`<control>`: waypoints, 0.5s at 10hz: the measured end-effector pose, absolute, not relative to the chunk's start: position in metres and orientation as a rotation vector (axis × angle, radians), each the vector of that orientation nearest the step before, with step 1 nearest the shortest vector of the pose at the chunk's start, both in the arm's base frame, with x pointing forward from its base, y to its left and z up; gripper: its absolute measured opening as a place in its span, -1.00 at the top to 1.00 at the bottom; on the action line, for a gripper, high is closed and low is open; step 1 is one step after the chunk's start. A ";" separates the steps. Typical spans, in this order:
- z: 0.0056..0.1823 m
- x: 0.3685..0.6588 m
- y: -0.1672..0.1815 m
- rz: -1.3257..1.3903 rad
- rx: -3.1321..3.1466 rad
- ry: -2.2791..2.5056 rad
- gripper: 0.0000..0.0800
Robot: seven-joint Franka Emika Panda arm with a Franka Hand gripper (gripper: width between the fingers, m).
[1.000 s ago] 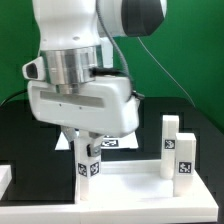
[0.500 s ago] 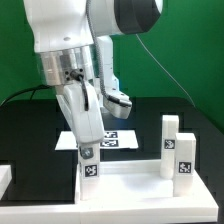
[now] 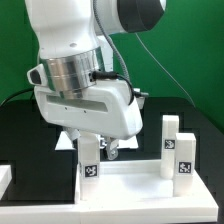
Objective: Assemble desk
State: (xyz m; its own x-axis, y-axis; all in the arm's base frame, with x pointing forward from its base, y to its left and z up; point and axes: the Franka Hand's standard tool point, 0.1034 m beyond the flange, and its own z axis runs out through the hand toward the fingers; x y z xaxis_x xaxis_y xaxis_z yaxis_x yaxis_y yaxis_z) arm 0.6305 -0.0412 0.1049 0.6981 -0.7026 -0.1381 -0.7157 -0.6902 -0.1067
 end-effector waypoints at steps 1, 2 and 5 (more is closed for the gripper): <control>0.105 0.630 -0.043 0.115 -2.819 0.978 -0.62; 0.104 0.630 -0.043 0.112 -2.830 0.942 -0.62; 0.103 0.634 -0.048 -0.023 -3.026 0.086 -0.62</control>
Offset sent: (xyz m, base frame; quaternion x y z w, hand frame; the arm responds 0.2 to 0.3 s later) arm 0.0118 -0.0036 0.0108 -0.0092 0.0345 -0.5564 0.8302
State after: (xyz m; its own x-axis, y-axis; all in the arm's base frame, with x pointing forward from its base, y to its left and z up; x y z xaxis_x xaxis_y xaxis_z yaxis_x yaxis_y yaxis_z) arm 0.6341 -0.0475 0.1031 0.9983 -0.0572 0.0119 -0.0555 -0.9919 -0.1146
